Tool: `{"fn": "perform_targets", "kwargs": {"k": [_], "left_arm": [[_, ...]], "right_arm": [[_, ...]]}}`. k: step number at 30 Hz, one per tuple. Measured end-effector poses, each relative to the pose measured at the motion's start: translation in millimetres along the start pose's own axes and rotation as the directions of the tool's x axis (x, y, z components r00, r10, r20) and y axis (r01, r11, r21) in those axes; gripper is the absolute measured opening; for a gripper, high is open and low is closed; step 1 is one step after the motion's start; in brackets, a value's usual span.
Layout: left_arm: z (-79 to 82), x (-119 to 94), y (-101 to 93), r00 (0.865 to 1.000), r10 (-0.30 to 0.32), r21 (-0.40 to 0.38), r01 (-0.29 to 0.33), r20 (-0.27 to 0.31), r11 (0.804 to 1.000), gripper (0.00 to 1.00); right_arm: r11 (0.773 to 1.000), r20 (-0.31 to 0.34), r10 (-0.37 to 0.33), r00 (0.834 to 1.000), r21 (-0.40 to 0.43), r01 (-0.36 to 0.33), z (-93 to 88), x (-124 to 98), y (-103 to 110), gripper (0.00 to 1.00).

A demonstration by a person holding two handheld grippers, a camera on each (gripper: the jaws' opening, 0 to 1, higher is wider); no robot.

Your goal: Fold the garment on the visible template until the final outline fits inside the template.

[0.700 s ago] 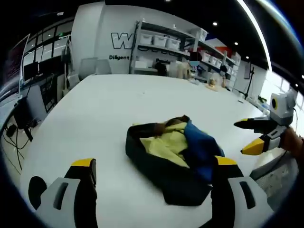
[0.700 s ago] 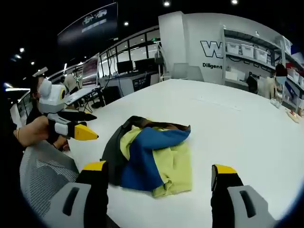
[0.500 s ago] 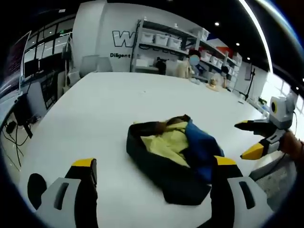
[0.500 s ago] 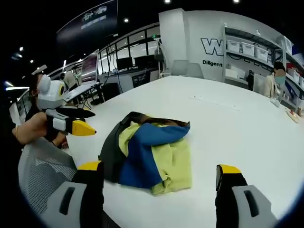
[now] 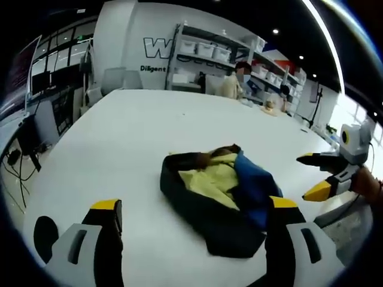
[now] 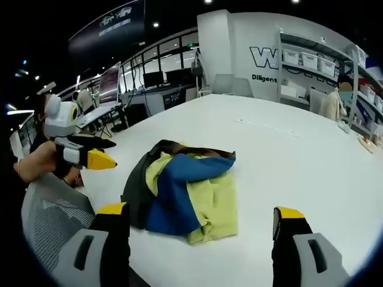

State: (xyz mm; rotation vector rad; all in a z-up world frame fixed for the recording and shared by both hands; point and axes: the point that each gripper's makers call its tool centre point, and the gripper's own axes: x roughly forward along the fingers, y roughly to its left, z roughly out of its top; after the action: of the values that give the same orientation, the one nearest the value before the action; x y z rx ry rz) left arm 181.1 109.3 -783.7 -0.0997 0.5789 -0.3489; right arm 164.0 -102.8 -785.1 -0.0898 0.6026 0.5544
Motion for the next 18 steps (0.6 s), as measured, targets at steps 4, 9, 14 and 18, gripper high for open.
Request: {"fn": "perform_targets", "kwargs": {"k": [4,9,14,18], "left_arm": [[-1.0,0.2,2.3,1.0,0.007,-0.003,-0.007,-0.006,1.0,0.95],[-2.9,0.7,1.7,1.0,0.004,0.002,-0.004,-0.016,1.0,0.95],[-2.9,0.4,3.3,1.0,0.011,0.007,-0.011,-0.017,1.0,0.93],[-2.6,-0.1,4.9,1.0,0.021,0.012,-0.02,-0.018,1.0,0.93]], "right_arm": [[0.999,-0.027,-0.015,1.0,-0.03,0.014,-4.9,1.3,-0.6,0.99],[0.999,-0.034,-0.013,0.999,-0.035,0.012,-6.3,1.6,-0.5,0.99],[0.999,-0.03,-0.024,0.999,-0.023,0.024,-5.5,1.1,-3.8,0.99],[0.999,-0.027,-0.029,0.999,-0.016,0.028,-4.9,0.7,-5.3,0.99]]}}
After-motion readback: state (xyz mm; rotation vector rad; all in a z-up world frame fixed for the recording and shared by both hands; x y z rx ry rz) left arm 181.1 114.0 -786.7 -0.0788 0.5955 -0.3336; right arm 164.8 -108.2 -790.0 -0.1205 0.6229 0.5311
